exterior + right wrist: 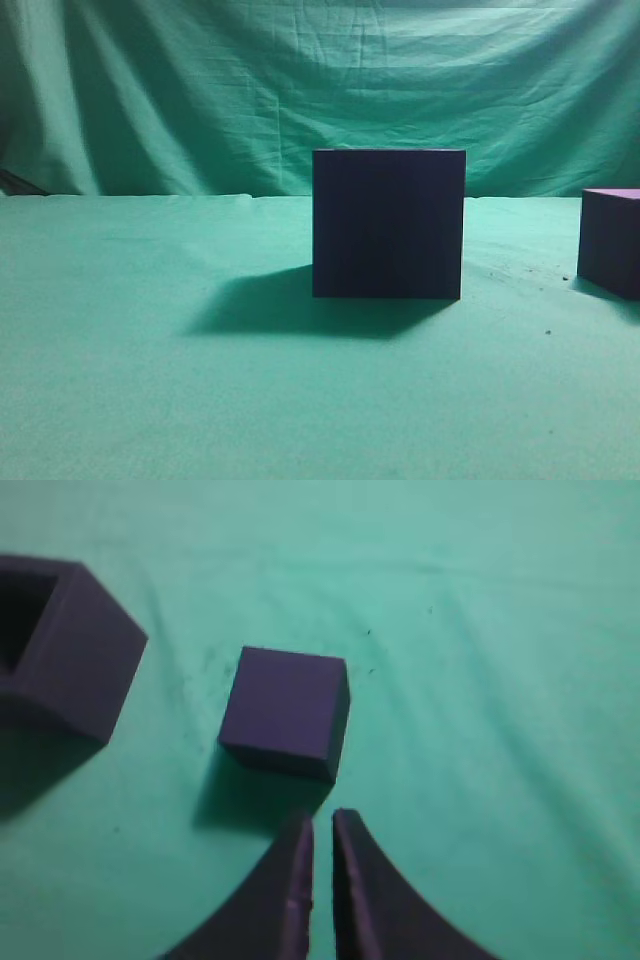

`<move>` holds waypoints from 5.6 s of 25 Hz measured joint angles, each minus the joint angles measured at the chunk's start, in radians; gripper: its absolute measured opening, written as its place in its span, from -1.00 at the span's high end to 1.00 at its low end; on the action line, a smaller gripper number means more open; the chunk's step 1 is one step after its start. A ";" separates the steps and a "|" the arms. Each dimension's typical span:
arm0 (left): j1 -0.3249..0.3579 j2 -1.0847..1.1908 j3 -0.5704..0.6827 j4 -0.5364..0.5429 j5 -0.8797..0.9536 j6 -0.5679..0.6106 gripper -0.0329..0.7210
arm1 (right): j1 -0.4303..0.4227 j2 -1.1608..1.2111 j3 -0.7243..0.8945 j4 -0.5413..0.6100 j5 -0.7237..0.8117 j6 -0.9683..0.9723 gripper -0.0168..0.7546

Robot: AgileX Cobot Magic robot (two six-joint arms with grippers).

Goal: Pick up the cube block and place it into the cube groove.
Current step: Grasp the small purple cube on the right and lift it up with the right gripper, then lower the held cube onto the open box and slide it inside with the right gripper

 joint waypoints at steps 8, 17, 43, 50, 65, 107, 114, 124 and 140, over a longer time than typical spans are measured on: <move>0.000 0.000 0.000 0.000 0.000 0.000 0.91 | 0.242 0.333 -0.275 -0.175 0.200 0.185 0.96; 0.000 0.000 0.000 0.000 0.000 0.000 0.91 | 0.254 0.601 -0.432 -0.260 0.235 0.287 0.15; 0.000 0.000 0.000 0.000 0.000 0.000 0.91 | 0.254 0.854 -0.441 -0.323 0.107 0.393 -0.17; 0.000 0.000 0.000 0.000 0.000 0.000 0.91 | 0.254 0.863 -0.638 -0.317 0.290 0.395 -0.17; 0.000 0.000 0.000 0.000 0.000 0.000 0.91 | 0.584 0.811 -0.901 -0.296 0.502 0.579 -0.17; 0.000 0.000 0.000 0.000 0.000 0.000 0.91 | 0.642 1.026 -0.990 -0.386 0.456 0.900 -0.17; 0.000 0.000 0.000 0.000 0.000 0.000 0.91 | 0.642 1.042 -0.990 -0.388 0.480 0.898 -0.17; 0.000 0.000 0.000 0.000 0.000 0.000 0.91 | 0.642 1.042 -0.990 -0.389 0.480 0.878 -0.17; 0.000 0.000 0.000 0.000 0.000 0.000 0.91 | 0.642 1.020 -1.144 -0.400 0.502 0.768 0.29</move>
